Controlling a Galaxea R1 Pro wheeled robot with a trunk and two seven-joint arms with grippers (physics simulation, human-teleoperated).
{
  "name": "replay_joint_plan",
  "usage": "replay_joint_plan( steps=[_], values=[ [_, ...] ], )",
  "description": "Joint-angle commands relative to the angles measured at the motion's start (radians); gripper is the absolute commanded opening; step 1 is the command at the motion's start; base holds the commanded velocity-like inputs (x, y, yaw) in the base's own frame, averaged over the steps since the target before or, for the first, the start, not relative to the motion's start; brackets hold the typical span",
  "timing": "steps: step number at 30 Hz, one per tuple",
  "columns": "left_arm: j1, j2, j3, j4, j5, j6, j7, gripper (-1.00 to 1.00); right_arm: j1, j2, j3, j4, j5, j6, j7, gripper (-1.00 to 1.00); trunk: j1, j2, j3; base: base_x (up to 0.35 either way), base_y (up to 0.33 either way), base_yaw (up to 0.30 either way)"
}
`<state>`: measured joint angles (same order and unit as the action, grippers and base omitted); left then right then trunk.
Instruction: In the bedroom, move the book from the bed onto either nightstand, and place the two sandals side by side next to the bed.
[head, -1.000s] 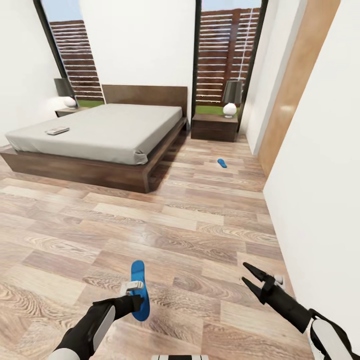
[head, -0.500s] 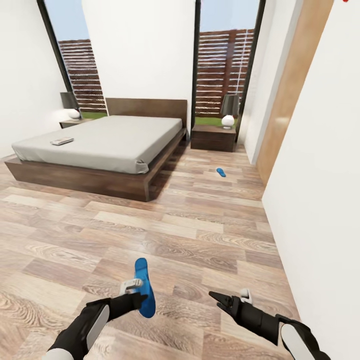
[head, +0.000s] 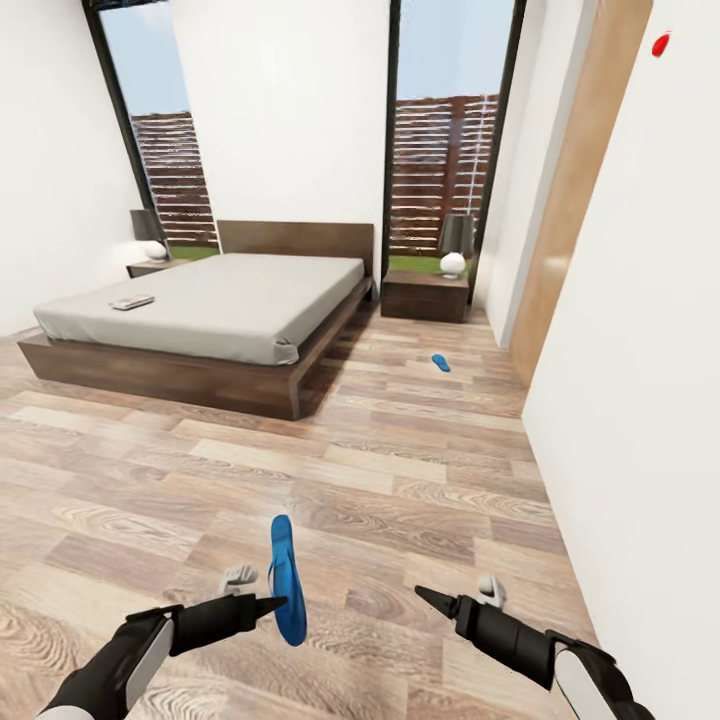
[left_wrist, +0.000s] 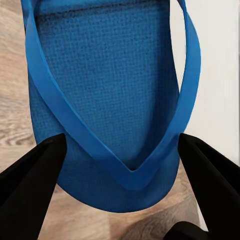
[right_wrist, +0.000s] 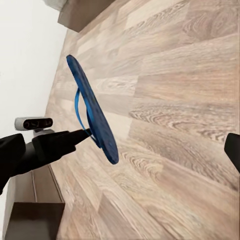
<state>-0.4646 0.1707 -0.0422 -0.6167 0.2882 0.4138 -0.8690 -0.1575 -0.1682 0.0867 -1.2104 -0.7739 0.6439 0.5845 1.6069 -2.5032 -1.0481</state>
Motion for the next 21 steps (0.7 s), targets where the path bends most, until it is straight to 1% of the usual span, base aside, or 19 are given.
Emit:
replay_joint_plan(
  steps=[1, 12, 15, 21],
  values=[
    [0.0, 0.001, -0.005, 0.0, 0.009, 0.009, -0.001, -1.0, 0.0, -0.001, 0.001, 0.0, -0.006, 0.001, -0.001, 1.0, -0.001, 0.0, 0.003, 0.0, 0.0, 0.0],
    [0.0, 0.003, -0.004, 0.002, 0.011, 0.01, -0.002, -1.0, 0.0, -0.001, 0.001, 0.0, -0.006, -0.007, 0.007, 1.0, -0.006, 0.003, 0.046, 0.0, 0.0, 0.0],
    [0.001, 0.004, -0.004, 0.002, 0.011, 0.01, -0.002, -1.0, 0.0, 0.0, 0.002, 0.039, -0.005, -0.007, -0.001, 1.0, -0.007, 0.003, 0.057, 0.0, 0.0, 0.0],
    [0.003, 0.004, -0.004, 0.003, 0.011, 0.008, 0.0, -1.0, 0.0, -0.001, 0.001, 0.104, -0.004, -0.007, -0.004, 1.0, -0.03, 0.045, 0.076, 0.0, 0.0, 0.0]
  ],
)
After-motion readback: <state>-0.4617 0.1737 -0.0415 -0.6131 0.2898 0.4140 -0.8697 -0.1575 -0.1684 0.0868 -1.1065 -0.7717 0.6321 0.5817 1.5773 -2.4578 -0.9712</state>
